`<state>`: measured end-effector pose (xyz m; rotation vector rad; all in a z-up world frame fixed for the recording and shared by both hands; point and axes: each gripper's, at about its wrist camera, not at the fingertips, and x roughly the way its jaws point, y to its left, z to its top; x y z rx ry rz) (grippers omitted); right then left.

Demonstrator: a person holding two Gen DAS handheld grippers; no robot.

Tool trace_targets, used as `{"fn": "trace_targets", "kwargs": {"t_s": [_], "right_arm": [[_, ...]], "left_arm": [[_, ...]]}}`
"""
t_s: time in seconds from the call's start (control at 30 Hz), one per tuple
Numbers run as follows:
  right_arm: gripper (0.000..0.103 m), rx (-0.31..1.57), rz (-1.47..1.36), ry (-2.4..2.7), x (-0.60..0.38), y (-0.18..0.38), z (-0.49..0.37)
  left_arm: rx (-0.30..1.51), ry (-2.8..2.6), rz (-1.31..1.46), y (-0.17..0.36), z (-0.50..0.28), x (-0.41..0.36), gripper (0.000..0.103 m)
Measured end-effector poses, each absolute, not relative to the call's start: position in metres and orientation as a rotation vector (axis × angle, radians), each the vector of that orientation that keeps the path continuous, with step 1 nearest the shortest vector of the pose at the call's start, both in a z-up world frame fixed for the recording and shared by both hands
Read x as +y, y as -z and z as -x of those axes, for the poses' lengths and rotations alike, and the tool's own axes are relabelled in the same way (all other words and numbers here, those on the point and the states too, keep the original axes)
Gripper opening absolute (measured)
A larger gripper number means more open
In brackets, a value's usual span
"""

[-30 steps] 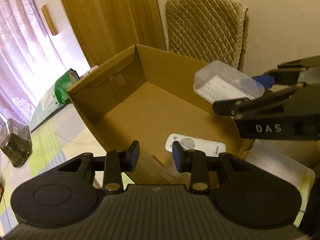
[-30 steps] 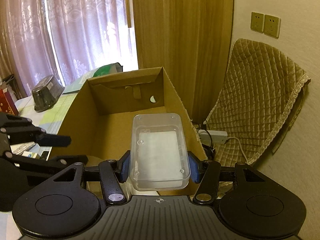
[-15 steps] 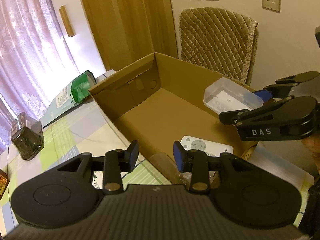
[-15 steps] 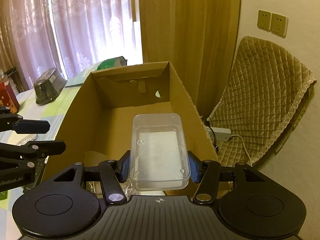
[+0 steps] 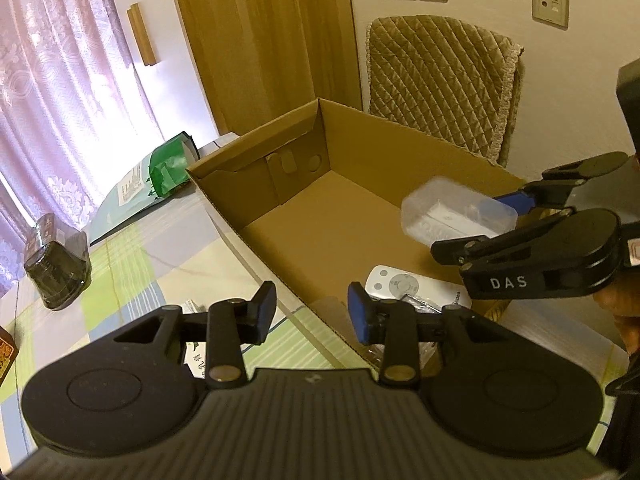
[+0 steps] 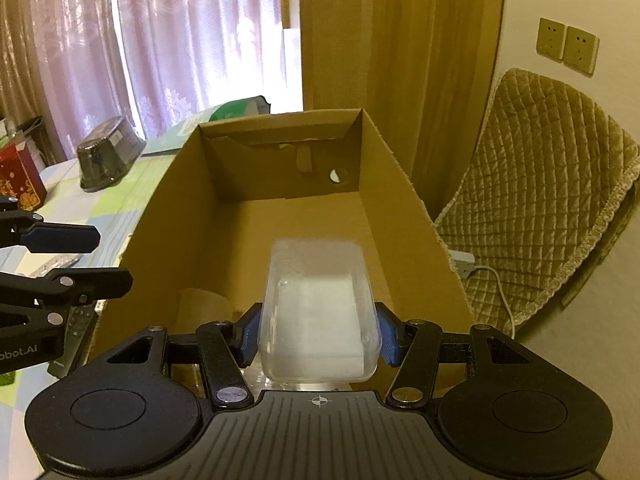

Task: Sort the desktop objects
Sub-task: 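Lower the clear tray into the box and open the right tool, then move both tools back over the table toward the remaining boxes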

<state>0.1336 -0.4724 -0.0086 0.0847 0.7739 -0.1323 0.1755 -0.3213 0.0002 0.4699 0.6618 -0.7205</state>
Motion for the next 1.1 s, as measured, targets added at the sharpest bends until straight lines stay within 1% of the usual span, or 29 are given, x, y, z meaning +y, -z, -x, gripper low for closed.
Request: {"fn": "trace_targets", "kwargs": {"t_s": [0.3,0.33,0.37,0.4,0.87,1.1], "right_arm": [[0.056,0.782,-0.082,0.144,-0.471,0.011,-0.129],[0.068,0.779,-0.081,0.144,-0.471,0.010,-0.128],[0.086,0.774,-0.080,0.144,-0.471,0.010,-0.128],[0.088,0.767,-0.080,0.145,-0.471,0.008,-0.127],[0.088,0.740,-0.078,0.146,-0.462,-0.005,-0.119],[0.088,0.713,-0.086,0.131,-0.448,-0.019,-0.104]], "left_arm": [[0.679,0.706,-0.459,0.002,-0.175,-0.312,0.034],[0.680,0.705,-0.457,0.002,-0.174,-0.311,0.034],[0.682,0.703,-0.456,0.002,-0.174,-0.310,0.034],[0.683,0.701,-0.454,0.002,-0.174,-0.309,0.034],[0.681,0.682,-0.426,-0.006,-0.165,-0.291,0.034],[0.681,0.643,-0.391,-0.014,-0.154,-0.262,0.036]]}}
